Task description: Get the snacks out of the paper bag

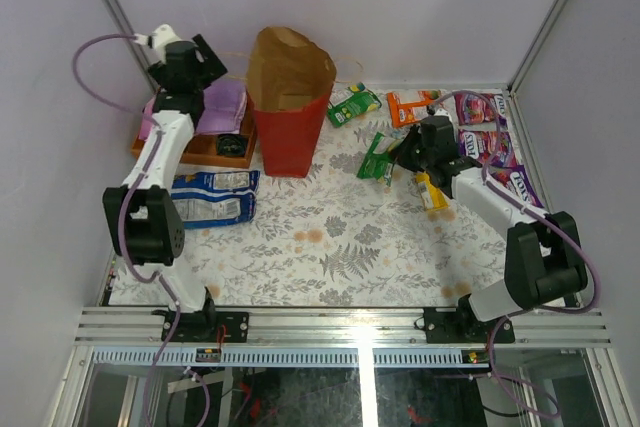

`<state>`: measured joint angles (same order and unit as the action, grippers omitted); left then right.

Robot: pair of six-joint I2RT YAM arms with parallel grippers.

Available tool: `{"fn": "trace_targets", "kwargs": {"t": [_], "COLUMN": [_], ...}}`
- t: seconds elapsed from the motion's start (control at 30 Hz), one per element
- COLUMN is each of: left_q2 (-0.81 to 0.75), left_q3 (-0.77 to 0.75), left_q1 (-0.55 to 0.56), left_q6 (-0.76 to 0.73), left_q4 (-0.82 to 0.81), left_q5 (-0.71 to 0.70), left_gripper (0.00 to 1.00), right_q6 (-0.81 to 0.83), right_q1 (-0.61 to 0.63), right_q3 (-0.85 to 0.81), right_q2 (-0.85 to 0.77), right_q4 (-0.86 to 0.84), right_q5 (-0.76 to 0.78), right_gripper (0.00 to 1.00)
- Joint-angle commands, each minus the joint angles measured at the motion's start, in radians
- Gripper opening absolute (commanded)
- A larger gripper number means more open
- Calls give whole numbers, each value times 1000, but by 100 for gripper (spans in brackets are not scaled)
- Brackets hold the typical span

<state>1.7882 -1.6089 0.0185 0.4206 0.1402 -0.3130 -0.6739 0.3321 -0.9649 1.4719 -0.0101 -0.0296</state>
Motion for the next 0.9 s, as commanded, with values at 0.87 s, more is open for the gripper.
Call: {"fn": "trace_targets", "kwargs": {"t": [0.87], "left_q2": [152], "left_q3": [242], "left_q1": [-500], "left_q6": [536], "left_q4": [163], "left_q5": [181], "left_gripper": [80], "right_q6": [-177], "right_q1": [-34], "right_q3": [198], "right_q2": [-20], "right_q4": [-348], "right_q5": [-182], "right_gripper": [0]}}
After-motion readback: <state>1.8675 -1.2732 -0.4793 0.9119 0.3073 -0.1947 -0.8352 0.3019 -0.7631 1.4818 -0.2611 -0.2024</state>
